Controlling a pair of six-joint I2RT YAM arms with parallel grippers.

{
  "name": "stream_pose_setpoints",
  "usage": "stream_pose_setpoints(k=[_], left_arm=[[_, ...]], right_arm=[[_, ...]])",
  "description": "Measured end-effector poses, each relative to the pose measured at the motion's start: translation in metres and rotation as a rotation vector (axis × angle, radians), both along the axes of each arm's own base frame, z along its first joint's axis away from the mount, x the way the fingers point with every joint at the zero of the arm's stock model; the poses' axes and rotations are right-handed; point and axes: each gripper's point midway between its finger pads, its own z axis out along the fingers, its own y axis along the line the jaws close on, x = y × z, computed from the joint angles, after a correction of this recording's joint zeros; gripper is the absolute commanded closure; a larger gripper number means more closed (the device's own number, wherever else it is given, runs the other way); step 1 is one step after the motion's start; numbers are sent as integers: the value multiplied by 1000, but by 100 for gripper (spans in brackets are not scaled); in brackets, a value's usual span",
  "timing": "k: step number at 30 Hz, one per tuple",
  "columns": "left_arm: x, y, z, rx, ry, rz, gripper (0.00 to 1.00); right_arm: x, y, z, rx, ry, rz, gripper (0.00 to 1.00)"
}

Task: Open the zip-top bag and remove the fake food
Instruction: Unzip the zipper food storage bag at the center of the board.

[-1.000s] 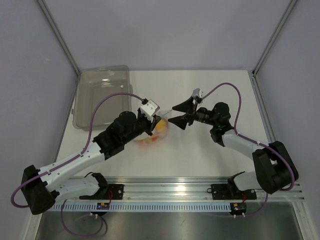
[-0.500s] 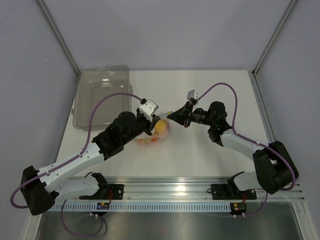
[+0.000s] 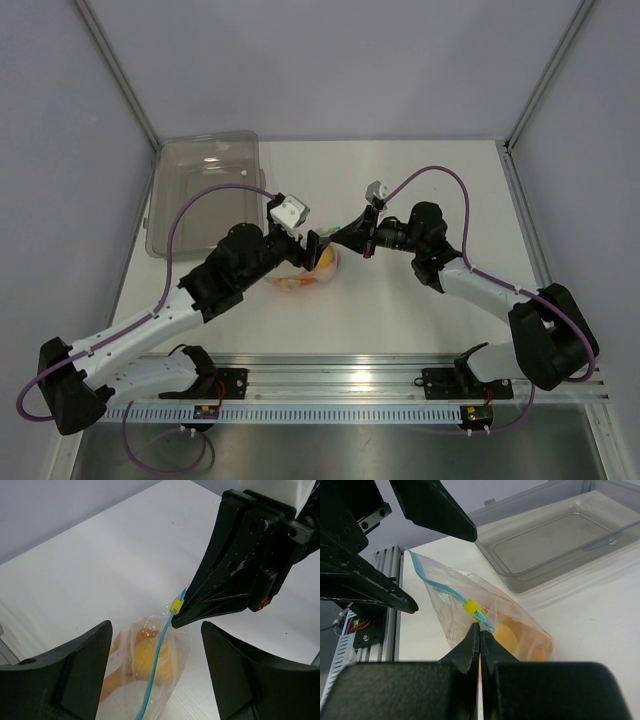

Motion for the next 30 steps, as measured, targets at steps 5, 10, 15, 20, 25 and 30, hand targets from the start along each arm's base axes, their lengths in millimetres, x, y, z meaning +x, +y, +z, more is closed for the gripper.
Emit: stream_pose_setpoints(k=[5, 10, 15, 20, 25, 30], left_arm=[[-4, -6, 3, -12, -8, -37, 29], [-5, -12, 4, -7, -24, -73, 37], [-4, -18, -4, 18, -23, -102, 45], [-3, -21, -11, 37, -14, -112, 47], [-3, -21, -10, 36, -18, -112, 49], [-2, -22, -8, 28, -26, -112, 65]], right_arm=[[-2, 0, 1, -3, 10, 4, 100], [-5, 1, 3, -5, 29, 17, 100], [-8, 3, 6, -1, 43, 37, 100], [-12, 5, 9, 6, 56, 61, 100], [-14, 6, 12, 10, 60, 75, 100], [-17, 7, 14, 12, 58, 90, 100]])
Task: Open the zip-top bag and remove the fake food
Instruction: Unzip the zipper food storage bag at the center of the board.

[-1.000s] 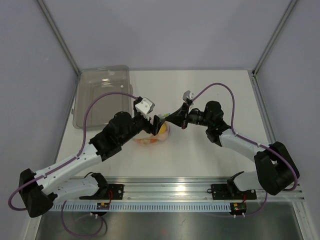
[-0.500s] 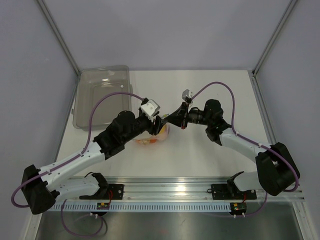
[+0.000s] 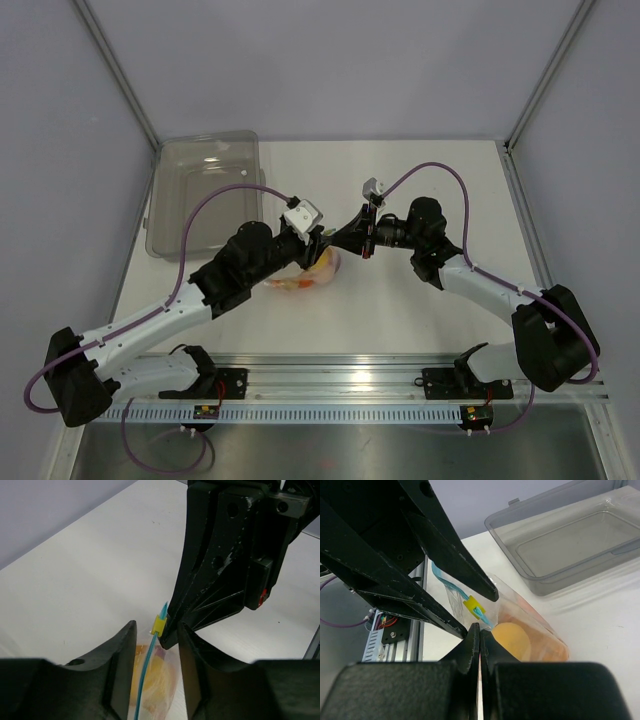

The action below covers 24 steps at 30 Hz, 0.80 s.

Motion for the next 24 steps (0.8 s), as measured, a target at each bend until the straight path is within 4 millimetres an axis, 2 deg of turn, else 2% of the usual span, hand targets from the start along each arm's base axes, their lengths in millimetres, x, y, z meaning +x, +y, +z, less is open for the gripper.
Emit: stream_pose_setpoints(k=[9, 16, 24], left_arm=[[-2, -2, 0, -3, 1, -8, 85], [0, 0, 1, -3, -1, 2, 92], [0, 0, 1, -3, -1, 6, 93]], right_arm=[[2, 0, 0, -1, 2, -7, 100], [0, 0, -1, -1, 11, 1, 100], [0, 1, 0, 4, 31, -5, 100]])
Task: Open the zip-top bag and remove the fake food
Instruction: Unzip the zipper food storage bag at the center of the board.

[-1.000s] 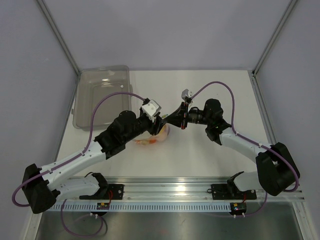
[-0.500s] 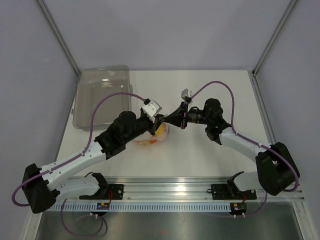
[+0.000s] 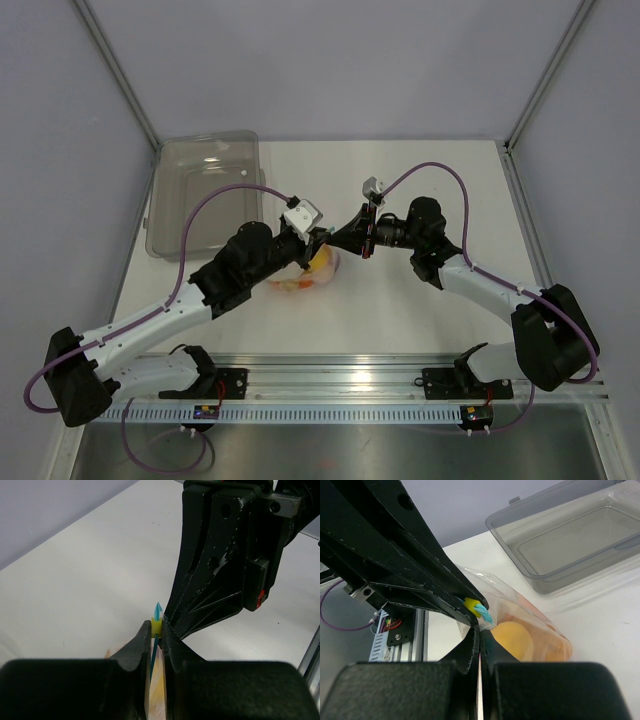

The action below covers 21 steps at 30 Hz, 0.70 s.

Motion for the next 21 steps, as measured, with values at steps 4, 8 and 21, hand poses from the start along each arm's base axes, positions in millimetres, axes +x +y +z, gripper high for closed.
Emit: stream_pose_setpoints(k=[4, 8, 21], left_arm=[[0, 0, 0, 0, 0, 3, 94], [1, 0, 0, -1, -1, 5, 94], [4, 0, -4, 8, 5, 18, 95]], right_arm=[[1, 0, 1, 5, 13, -11, 100], [4, -5, 1, 23, 26, -44, 100], [27, -35, 10, 111, 76, -186, 100]])
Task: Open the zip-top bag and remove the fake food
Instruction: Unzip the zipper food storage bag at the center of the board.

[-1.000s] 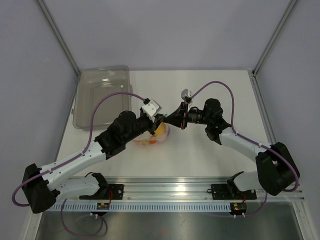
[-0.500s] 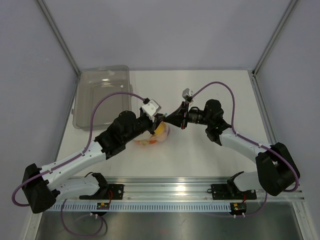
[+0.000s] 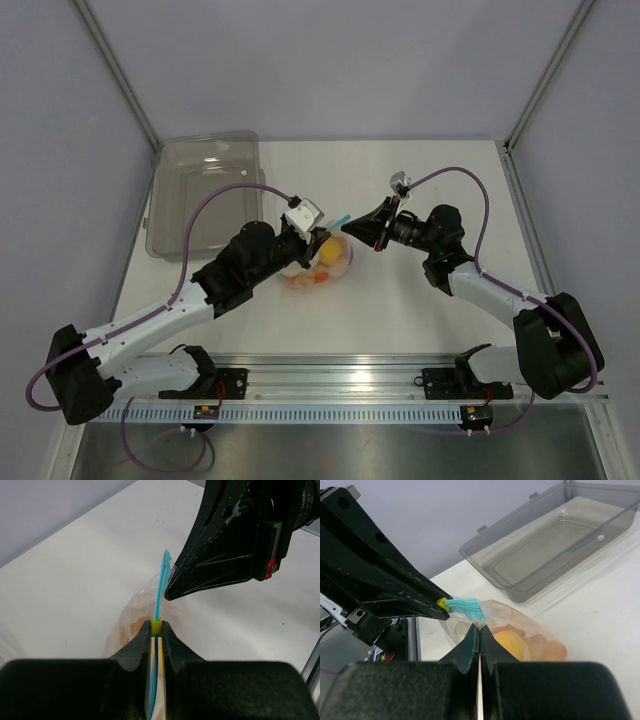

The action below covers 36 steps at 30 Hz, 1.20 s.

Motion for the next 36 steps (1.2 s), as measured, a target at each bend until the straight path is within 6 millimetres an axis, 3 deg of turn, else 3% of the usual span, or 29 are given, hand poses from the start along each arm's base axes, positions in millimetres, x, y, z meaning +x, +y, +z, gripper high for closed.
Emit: stream_pose_setpoints(k=[30, 36], left_arm=[[4, 3, -12, 30, 28, 32, 98], [5, 5, -14, 38, 33, 41, 98]], right_arm=[[45, -73, 2, 130, 96, -389, 100], [48, -79, 5, 137, 92, -419, 100]])
